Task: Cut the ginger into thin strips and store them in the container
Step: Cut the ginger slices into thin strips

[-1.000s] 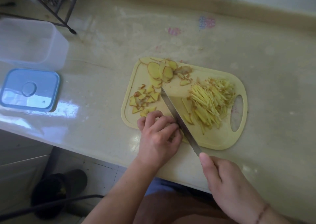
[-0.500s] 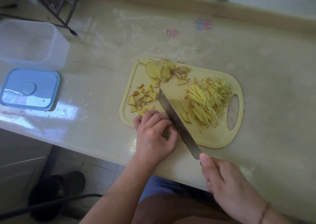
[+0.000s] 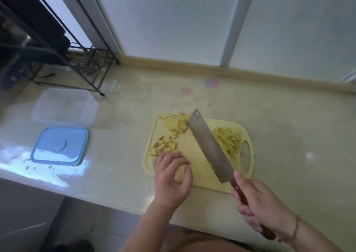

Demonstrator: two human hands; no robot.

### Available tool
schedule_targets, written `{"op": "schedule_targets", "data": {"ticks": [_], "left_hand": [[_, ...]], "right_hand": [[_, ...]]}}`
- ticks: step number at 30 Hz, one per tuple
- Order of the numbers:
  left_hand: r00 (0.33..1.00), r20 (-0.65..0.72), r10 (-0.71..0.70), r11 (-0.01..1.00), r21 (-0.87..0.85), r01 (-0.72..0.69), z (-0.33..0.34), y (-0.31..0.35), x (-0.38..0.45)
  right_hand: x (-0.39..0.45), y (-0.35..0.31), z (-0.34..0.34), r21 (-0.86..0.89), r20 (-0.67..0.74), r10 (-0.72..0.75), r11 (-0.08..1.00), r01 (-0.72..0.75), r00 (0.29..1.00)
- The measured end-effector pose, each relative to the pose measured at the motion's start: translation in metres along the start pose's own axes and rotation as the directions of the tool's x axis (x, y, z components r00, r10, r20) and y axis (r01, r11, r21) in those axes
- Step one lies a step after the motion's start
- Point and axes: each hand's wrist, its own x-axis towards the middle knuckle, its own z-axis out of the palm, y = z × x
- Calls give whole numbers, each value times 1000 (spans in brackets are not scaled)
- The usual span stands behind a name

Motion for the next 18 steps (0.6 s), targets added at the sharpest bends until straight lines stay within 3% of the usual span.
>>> {"op": "schedule_targets", "data": {"ticks": [3, 7, 14, 16, 18], "left_hand": [[981, 154, 118, 991, 39, -126, -1, 9, 19], [962, 272, 10, 981, 183, -62, 22, 15, 40], [931, 362, -49, 967, 249, -46, 45, 6, 52], [930, 368, 4, 975, 203, -85, 45, 0, 50], [946, 323, 28, 996, 70, -53, 39, -11, 49]], "right_hand": [[-1, -13, 13, 82, -53, -12, 997, 16, 999], [4, -24, 35, 144, -160, 11, 990, 12, 987], [7, -27, 55, 249, -349, 57, 968, 34, 935], [5, -25, 57, 137, -447, -14, 987, 84, 894], [0, -21, 53, -257, -552, -199, 964, 61, 809]]}}
